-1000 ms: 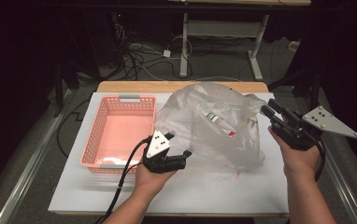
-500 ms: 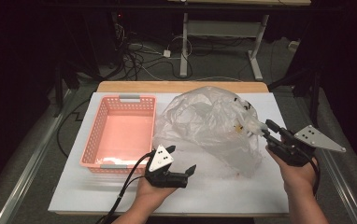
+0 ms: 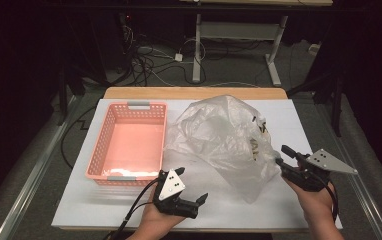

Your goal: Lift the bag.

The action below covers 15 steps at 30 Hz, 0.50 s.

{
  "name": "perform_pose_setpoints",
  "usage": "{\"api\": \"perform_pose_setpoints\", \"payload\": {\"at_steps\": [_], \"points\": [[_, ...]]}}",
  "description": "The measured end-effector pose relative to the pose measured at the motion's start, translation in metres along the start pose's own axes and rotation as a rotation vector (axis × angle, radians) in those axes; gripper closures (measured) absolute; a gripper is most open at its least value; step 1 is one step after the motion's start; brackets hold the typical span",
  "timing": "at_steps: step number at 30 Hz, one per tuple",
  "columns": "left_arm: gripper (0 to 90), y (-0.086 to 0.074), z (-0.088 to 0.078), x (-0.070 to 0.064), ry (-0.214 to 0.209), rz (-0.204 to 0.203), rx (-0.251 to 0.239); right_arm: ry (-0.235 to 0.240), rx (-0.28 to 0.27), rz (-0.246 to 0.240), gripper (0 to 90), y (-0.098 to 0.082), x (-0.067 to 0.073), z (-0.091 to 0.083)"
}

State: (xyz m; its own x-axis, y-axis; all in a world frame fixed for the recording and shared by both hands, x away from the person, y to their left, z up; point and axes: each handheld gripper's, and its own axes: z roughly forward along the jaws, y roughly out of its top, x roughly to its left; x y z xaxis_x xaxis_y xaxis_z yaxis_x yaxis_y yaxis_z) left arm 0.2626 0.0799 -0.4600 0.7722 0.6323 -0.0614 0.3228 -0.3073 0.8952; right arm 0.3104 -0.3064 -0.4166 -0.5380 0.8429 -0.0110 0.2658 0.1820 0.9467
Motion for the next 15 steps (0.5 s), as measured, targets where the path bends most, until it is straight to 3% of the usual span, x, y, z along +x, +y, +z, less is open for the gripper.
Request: {"api": "perform_pose_setpoints", "payload": {"at_steps": [3,5,6,13,15], "points": [[0.0,-0.008,-0.005,0.001,0.025,-0.009,-0.024,0.006,0.016,0.022,46.0,-0.011,-0.001,0.002],[0.0,-0.014,-0.006,0.003,0.054,-0.039,-0.018,0.010,0.030,0.041,39.6,-0.020,-0.002,0.005],[0.0,-0.016,-0.006,0.004,0.047,-0.058,-0.018,0.013,0.042,0.044,34.2,-0.024,-0.002,0.007],[0.0,-0.014,-0.008,0.003,0.051,-0.056,-0.025,0.001,0.031,0.088,1.0,-0.041,-0.004,0.009],[0.0,-0.013,-0.009,0.002,0.047,-0.050,-0.021,0.007,0.030,0.095,0.0,-0.043,-0.004,0.008]]}}
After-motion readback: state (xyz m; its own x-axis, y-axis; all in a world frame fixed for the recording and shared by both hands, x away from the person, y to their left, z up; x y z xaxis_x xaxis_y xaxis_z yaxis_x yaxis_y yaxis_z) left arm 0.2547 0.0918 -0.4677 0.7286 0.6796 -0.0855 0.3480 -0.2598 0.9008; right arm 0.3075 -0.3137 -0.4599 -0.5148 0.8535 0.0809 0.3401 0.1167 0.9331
